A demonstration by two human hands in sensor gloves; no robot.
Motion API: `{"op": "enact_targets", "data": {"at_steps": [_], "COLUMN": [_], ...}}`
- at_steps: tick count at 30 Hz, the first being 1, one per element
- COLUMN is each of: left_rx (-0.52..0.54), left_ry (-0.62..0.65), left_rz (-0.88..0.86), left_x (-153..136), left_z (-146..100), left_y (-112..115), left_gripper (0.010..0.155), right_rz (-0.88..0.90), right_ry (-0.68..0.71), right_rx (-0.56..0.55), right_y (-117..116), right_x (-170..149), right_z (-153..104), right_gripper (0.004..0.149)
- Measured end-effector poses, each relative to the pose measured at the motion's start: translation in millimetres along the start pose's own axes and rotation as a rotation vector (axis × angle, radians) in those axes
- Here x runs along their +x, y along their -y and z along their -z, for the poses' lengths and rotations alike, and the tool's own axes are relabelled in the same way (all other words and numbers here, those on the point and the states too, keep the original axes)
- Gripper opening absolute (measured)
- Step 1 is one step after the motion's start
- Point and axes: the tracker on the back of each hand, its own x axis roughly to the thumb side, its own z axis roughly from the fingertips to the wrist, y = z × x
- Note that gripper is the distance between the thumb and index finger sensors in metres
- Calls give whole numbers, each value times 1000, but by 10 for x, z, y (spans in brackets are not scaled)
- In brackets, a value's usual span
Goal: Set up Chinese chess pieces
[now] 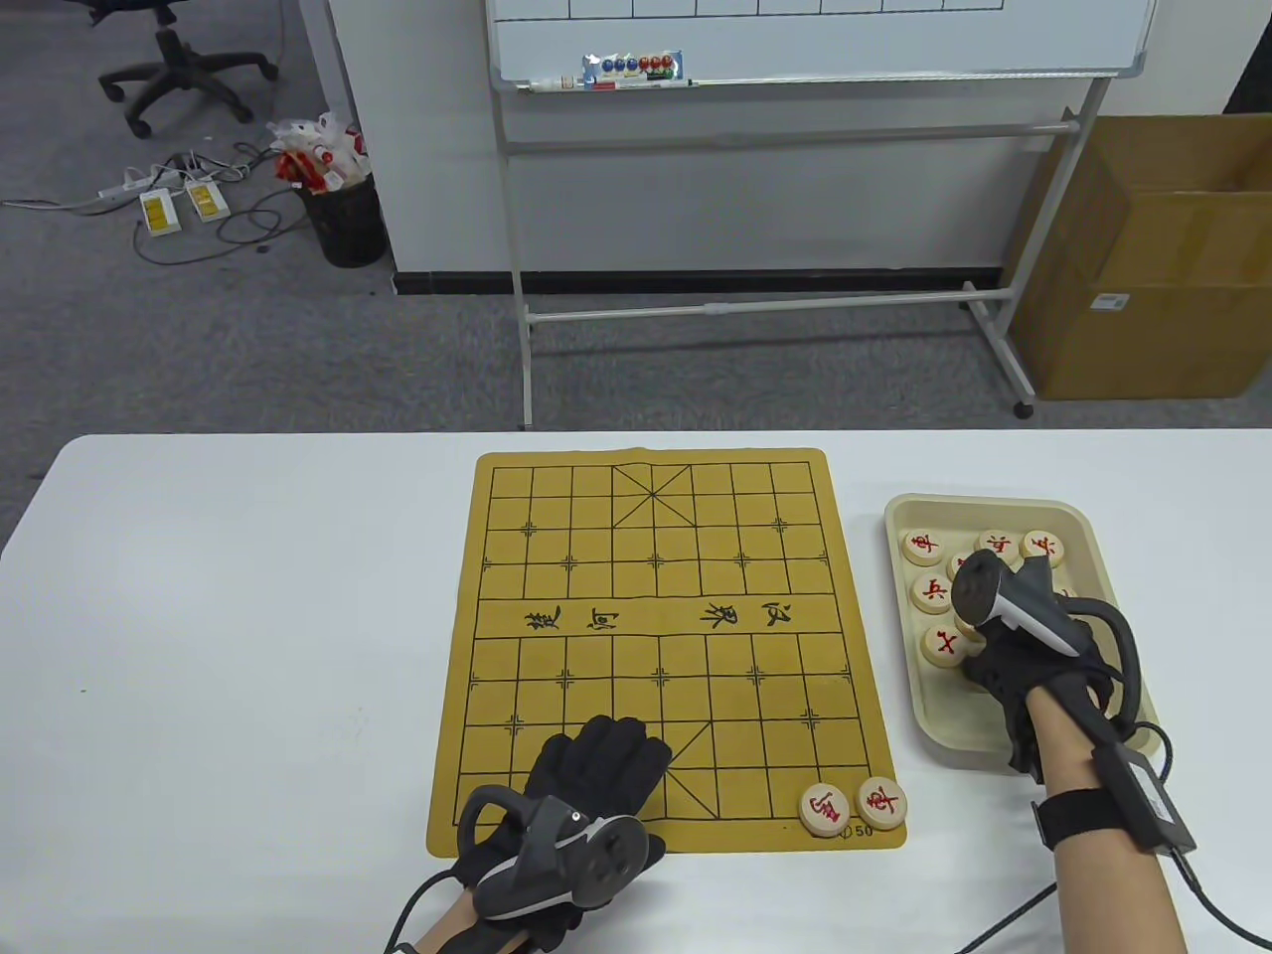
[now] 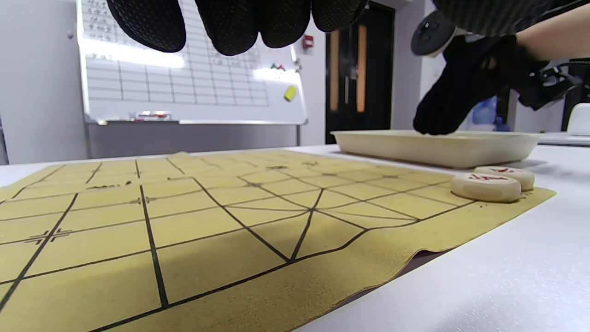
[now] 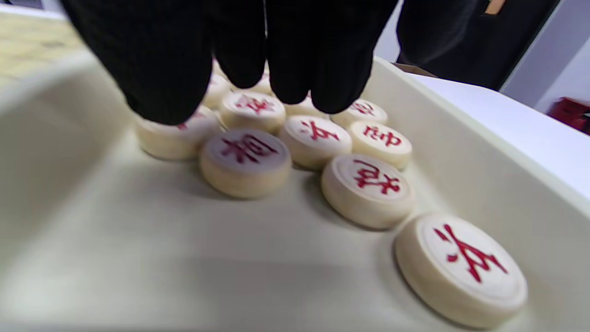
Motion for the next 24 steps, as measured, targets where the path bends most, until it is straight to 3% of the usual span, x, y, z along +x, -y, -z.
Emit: {"op": "enact_targets", "data": {"at_steps": [6, 15, 20, 24], "left_rx": [-9, -9, -11, -13], "left_ry": [9, 6, 4, 3], "left_rz": [-2, -1, 2, 3], "left_x": [3, 5, 5, 6], "left_z": [-1, -1, 0, 0], "left_y": [2, 3, 6, 4], "left_gripper": [84, 83, 84, 84], "right_rz": [-26, -173, -248, -234], "right_ry": [-17, -38, -28, -5], "right_rx": [24, -67, -13, -26], "right_y": [-151, -183, -231, -250], "right_x": [51, 159, 227, 270], "right_z": [126, 87, 60, 43], "right_gripper": [73, 68, 75, 71]}}
